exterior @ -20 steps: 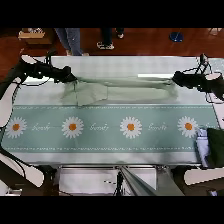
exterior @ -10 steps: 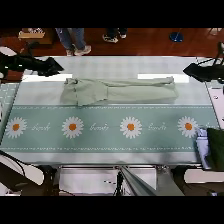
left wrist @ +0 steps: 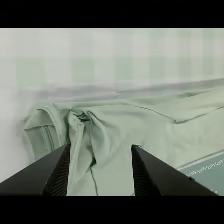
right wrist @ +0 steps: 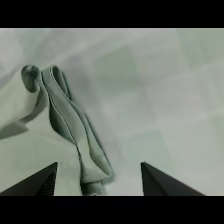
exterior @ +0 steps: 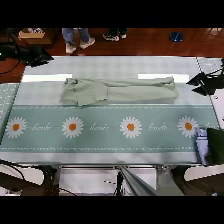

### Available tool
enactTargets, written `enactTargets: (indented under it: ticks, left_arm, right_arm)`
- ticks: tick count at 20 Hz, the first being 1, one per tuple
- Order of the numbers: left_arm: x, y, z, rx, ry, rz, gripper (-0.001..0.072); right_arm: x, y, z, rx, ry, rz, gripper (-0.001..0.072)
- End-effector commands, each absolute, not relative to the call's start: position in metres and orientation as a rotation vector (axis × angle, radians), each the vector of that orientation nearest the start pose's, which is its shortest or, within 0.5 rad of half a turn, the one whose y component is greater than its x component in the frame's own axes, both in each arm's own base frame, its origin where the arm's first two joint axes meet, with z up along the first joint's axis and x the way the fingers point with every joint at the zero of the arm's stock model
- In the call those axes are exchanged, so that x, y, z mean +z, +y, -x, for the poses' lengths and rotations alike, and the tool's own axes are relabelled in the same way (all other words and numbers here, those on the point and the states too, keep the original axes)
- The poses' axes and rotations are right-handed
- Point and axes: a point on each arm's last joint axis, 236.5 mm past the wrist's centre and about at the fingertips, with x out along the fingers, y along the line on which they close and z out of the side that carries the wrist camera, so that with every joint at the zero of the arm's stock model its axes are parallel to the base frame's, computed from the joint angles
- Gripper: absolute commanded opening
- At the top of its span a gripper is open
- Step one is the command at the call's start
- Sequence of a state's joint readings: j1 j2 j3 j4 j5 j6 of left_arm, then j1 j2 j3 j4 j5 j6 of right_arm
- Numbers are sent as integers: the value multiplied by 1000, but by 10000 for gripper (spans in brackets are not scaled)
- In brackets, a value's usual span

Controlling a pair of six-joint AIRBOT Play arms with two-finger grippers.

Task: Fold the shirts.

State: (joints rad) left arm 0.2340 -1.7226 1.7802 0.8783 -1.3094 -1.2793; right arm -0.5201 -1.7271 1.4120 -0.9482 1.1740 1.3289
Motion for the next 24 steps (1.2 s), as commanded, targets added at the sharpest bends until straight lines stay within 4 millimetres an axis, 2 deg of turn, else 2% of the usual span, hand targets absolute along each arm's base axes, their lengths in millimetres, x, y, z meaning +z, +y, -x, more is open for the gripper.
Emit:
enactTargets:
  ticks: [1, 4, 7, 8, 9, 10, 11, 13, 15, 16, 17, 18, 20, 24]
  left_arm:
    - [82, -43, -516, -452, 1057, 418, 440]
    - [82, -52, -515, -468, 1061, 408, 440]
    - [81, -57, -514, -478, 1063, 402, 441]
    - [81, -58, -514, -480, 1064, 401, 440]
    - [81, -60, -514, -483, 1064, 399, 441]
    - [81, -60, -514, -483, 1065, 399, 440]
    - [81, -60, -514, -484, 1065, 399, 441]
    - [81, -61, -513, -484, 1069, 402, 429]
    - [84, -69, -509, -514, 1079, 420, 284]
    - [88, -77, -508, -541, 1075, 442, 259]
    - [95, -90, -506, -579, 1068, 475, 126]
    - [102, -104, -505, -608, 1064, 511, 43]
    - [110, -137, -500, -680, 1066, 530, 25]
    - [101, -214, -473, -793, 1150, 487, 25]
  right_arm:
    - [-84, -82, -448, 89, 1303, -806, 602]
    - [-99, -57, -459, 112, 1319, -775, 600]
    - [-109, -19, -469, 168, 1337, -779, 582]
    - [-112, -6, -471, 188, 1342, -789, 516]
    - [-114, 7, -474, 209, 1344, -798, 403]
    - [-112, 17, -477, 229, 1337, -797, 236]
    - [-105, 23, -482, 258, 1317, -790, 34]
    - [-76, 27, -488, 327, 1273, -760, 33]
    - [-32, 20, -493, 354, 1203, -709, 32]
    - [-9, 16, -493, 355, 1160, -691, 32]
    - [14, 11, -493, 352, 1116, -669, 32]
    - [35, 9, -489, 352, 1087, -649, 32]
    - [63, 3, -477, 329, 1065, -603, 32]
    - [97, -1, -445, 302, 1079, -509, 32]
